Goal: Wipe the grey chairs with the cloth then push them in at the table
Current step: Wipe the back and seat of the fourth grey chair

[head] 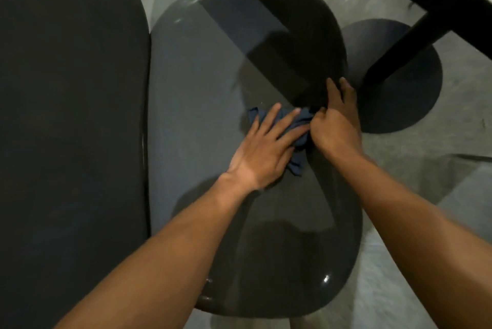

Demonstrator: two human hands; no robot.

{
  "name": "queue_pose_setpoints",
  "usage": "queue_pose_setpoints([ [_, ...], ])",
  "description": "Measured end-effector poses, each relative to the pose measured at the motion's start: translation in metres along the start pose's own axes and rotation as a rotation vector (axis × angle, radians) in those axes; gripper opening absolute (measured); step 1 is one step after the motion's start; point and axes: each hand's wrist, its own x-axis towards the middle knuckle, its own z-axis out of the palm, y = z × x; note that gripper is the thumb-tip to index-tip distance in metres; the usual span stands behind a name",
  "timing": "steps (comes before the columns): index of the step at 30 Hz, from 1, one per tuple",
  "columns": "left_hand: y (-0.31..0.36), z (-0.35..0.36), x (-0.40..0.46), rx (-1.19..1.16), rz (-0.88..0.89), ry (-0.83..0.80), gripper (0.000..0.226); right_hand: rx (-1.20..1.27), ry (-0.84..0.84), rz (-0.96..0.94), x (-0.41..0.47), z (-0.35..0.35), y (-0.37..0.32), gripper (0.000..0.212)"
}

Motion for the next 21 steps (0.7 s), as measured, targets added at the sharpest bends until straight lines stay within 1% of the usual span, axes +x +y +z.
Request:
queue_pose_setpoints([
  [1, -0.014, -0.003, -0.015, 0.007, 0.009, -0.015, 0.057, -0.018, -0.005, -0.005, 0.005, 0.000, -0.005, 0.067],
  [2, -0.030, -0.007, -0.028, 0.001, -0.027, -0.019, 0.057, -0.049, -0.019, -0.005, 0.008, 0.002, -0.010, 0.068],
  [4, -0.064, -0.017, -0.047, -0.008, -0.182, 0.006, 0.055, -0.146, -0.077, 0.021, 0.010, 0.005, -0.019, 0.074],
  [6, -0.097, -0.030, -0.047, -0.019, -0.352, 0.072, 0.054, -0.238, -0.141, 0.046, 0.007, 0.011, -0.023, 0.087],
  [8, -0.117, -0.044, -0.022, -0.031, -0.529, 0.169, 0.053, -0.298, -0.202, 0.048, 0.007, 0.014, -0.022, 0.101],
  [11, -0.125, -0.063, 0.050, -0.128, -0.825, 0.315, 0.054, -0.354, -0.311, 0.064, 0.014, 0.009, -0.023, 0.123],
  [12, -0.123, -0.069, 0.076, -0.159, -0.876, 0.347, 0.055, -0.371, -0.344, 0.073, 0.016, 0.007, -0.024, 0.129],
  [13, -0.120, -0.073, 0.100, -0.168, -0.887, 0.363, 0.056, -0.386, -0.370, 0.080, 0.017, 0.005, -0.025, 0.133],
  [14, -0.114, -0.075, 0.120, -0.159, -0.859, 0.360, 0.057, -0.400, -0.389, 0.084, 0.018, 0.005, -0.028, 0.135],
  [15, -0.108, -0.075, 0.137, -0.135, -0.793, 0.341, 0.057, -0.412, -0.403, 0.090, 0.018, 0.005, -0.030, 0.137],
  [16, -0.098, -0.073, 0.150, -0.083, -0.693, 0.308, 0.057, -0.423, -0.413, 0.103, 0.019, 0.006, -0.034, 0.137],
  [18, -0.079, -0.064, 0.159, 0.040, -0.424, 0.224, 0.056, -0.449, -0.424, 0.146, 0.023, 0.006, -0.043, 0.137],
  [20, -0.070, -0.057, 0.144, 0.093, -0.155, 0.156, 0.053, -0.482, -0.425, 0.180, 0.025, 0.006, -0.051, 0.137],
  [21, -0.074, -0.056, 0.130, 0.097, -0.090, 0.124, 0.052, -0.491, -0.427, 0.181, 0.026, 0.006, -0.055, 0.137],
])
